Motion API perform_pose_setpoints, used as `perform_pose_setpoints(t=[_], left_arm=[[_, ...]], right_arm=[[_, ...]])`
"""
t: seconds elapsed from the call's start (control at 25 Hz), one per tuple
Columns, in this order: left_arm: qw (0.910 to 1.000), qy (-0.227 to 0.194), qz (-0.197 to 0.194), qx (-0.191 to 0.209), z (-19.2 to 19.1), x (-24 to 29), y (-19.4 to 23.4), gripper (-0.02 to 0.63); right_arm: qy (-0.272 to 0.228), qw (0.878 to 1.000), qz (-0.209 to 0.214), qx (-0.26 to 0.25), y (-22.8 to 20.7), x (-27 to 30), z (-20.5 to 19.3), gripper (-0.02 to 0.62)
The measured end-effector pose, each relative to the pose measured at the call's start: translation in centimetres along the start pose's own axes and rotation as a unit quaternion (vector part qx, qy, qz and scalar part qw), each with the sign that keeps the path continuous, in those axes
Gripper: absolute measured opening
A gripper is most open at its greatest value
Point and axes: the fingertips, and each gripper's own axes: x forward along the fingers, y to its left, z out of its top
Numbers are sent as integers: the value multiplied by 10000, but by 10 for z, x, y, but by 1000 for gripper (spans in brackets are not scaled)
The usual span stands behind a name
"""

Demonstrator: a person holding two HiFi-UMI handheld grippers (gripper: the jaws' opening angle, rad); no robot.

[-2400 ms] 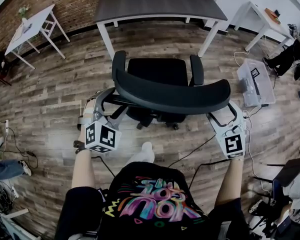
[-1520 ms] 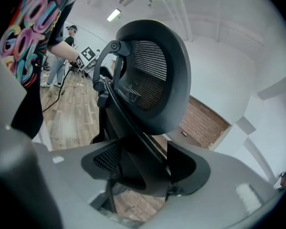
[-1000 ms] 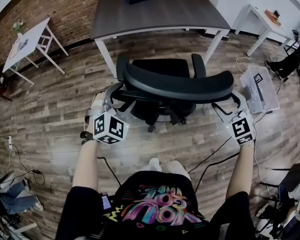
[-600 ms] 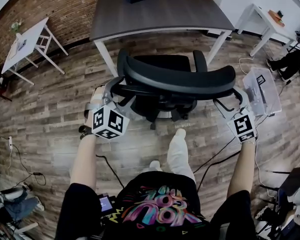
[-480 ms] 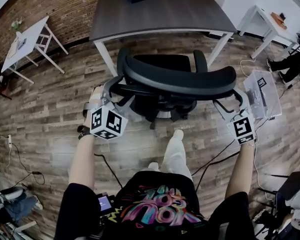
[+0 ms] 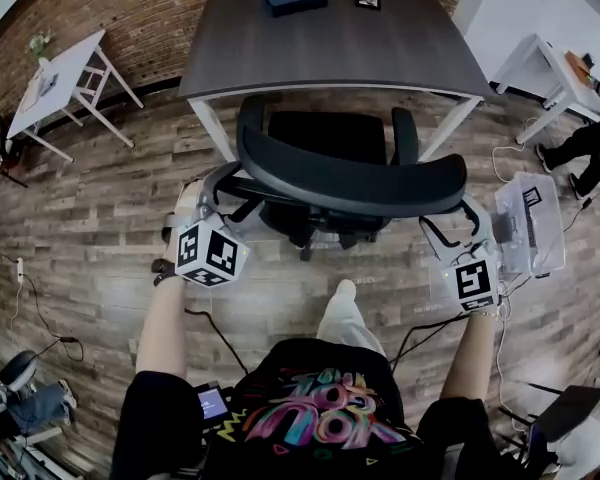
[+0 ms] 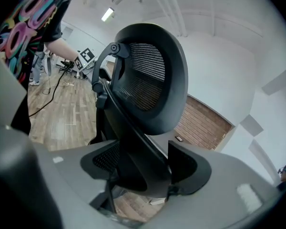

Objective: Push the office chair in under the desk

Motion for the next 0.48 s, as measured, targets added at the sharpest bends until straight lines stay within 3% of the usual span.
perform_pose_setpoints(t=[0.2,0.48], left_arm=[[9990,331,300,82,-3,39,29,316],[9978,527,346,-212,5,89,65,316]], right_arm=[[-243,9997,48,-50,-31,37,1,310],[-456,9986,223,-126,-81,90,-5,310]])
